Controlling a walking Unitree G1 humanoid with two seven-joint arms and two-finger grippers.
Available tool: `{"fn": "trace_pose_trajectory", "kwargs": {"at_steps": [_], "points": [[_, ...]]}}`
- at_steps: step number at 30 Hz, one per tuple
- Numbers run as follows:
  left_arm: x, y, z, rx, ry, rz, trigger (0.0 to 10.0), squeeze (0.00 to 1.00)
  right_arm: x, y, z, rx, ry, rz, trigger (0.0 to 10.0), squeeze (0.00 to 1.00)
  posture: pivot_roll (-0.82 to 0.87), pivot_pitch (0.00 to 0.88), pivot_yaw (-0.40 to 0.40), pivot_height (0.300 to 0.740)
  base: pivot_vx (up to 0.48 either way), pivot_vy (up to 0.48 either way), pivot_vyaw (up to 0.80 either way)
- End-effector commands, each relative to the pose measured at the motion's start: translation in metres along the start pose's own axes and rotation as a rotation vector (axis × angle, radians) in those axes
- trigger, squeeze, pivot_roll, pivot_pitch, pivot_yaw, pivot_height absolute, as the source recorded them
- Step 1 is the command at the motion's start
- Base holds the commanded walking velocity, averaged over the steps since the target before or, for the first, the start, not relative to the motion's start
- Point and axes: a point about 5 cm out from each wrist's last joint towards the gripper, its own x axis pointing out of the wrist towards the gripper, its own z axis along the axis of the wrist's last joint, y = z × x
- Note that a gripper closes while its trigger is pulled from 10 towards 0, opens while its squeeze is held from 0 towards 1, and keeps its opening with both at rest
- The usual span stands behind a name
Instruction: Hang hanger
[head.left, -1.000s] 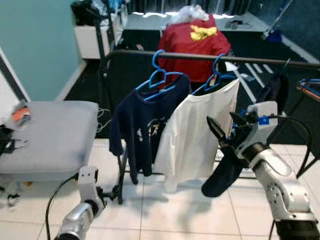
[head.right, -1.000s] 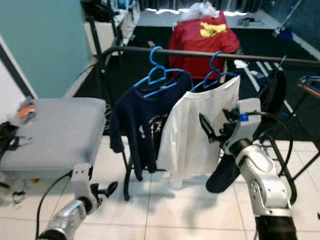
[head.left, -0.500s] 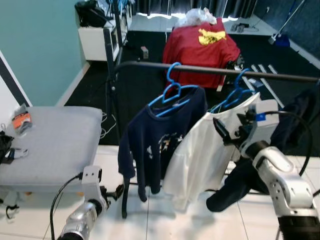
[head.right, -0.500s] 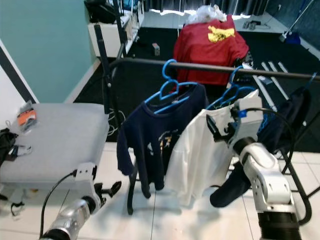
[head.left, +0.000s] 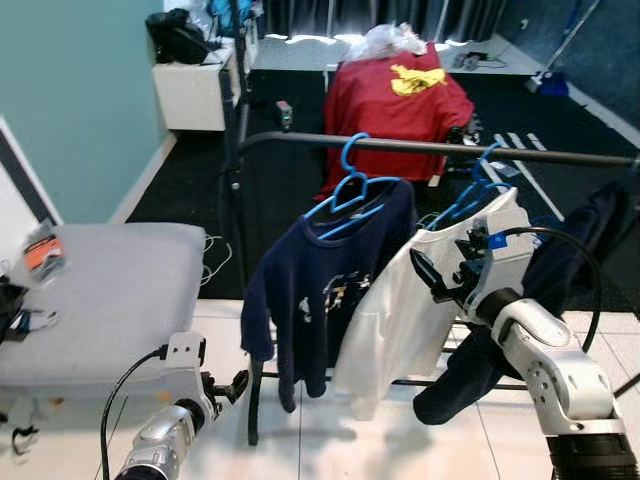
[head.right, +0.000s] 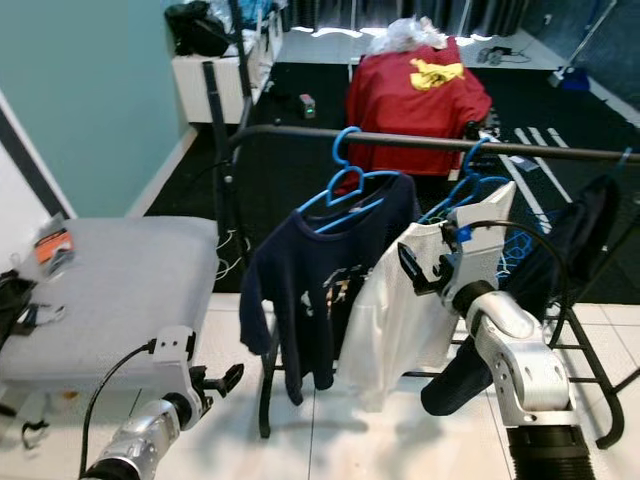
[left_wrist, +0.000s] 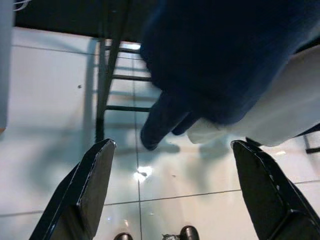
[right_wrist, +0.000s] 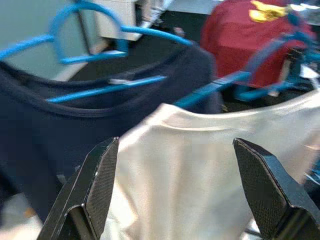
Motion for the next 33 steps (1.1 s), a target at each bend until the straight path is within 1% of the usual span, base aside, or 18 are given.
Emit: {"fn": "trace_pose_trajectory", "kwargs": {"at_steps": [1,5,7,15,18,20,23,25,26,29,31,32,33], "points": [[-0.001,0.001,-0.004,-0.003,0.016,0.006,10.0,0.0,0.002,-0.002,0.001,-0.005,0.013,-0.023,10.0,0.0,-0.09,0.075,-0.012,0.74,0.356,0.0,0.0],[-0.001,0.001,-0.004,-0.036,0.007,-0.006,10.0,0.0,0.002,-0.01,-0.003,-0.009,0.058,-0.099,10.0,0.0,-0.09,0.078,-0.012,0.74,0.0,0.0,0.0],[-0.001,0.0,-0.004,-0.04,0.006,-0.019,10.0,0.0,0.001,-0.014,-0.004,-0.009,0.08,-0.124,10.0,0.0,-0.09,0.078,-0.012,0.74,0.0,0.0,0.0],[-0.001,0.0,-0.004,-0.039,0.002,-0.019,10.0,0.0,0.001,-0.015,-0.005,-0.006,0.093,-0.131,10.0,0.0,-0.09,0.079,-0.012,0.74,0.0,0.0,0.0],[-0.001,0.001,-0.002,-0.032,-0.008,-0.004,10.0,0.0,0.006,-0.018,-0.008,0.002,0.109,-0.133,10.0,0.0,-0.09,0.086,-0.011,0.74,0.0,0.0,0.0],[-0.001,0.001,-0.002,-0.032,-0.008,-0.004,10.0,0.0,0.006,-0.018,-0.008,0.002,0.109,-0.133,10.0,0.0,-0.09,0.086,-0.011,0.74,0.0,0.0,0.0],[-0.002,0.005,0.001,-0.022,-0.027,0.025,10.0,0.0,0.018,-0.015,0.004,0.026,0.037,-0.078,10.0,0.0,-0.08,0.096,-0.01,0.74,0.0,0.0,0.0],[-0.002,0.005,0.001,-0.022,-0.027,0.025,10.0,0.0,0.018,-0.015,0.004,0.026,0.037,-0.078,10.0,0.0,-0.08,0.096,-0.01,0.74,0.0,0.0,0.0],[-0.003,0.007,0.002,-0.02,-0.034,0.036,10.0,0.0,0.021,-0.014,0.009,0.025,0.02,-0.071,10.0,0.0,-0.07,0.102,-0.009,0.74,0.0,0.0,0.0],[-0.003,0.008,0.002,-0.019,-0.038,0.043,10.0,0.0,0.022,-0.014,0.011,0.022,0.014,-0.072,10.0,0.0,-0.07,0.102,-0.009,0.74,0.0,0.0,0.0],[-0.006,0.015,0.004,0.0,-0.054,0.078,10.0,0.0,0.031,-0.017,0.013,0.009,0.032,-0.105,10.0,0.0,-0.06,0.125,-0.005,0.74,0.0,0.0,0.0],[-0.006,0.015,0.004,0.0,-0.054,0.078,10.0,0.0,0.031,-0.017,0.013,0.009,0.032,-0.105,10.0,0.0,-0.06,0.125,-0.005,0.74,0.0,0.0,0.0],[-0.009,0.021,0.006,0.01,-0.063,0.107,10.0,0.0,0.034,-0.018,0.014,0.013,0.032,-0.111,10.0,0.0,-0.05,0.137,-0.004,0.74,0.0,0.0,0.0]]}}
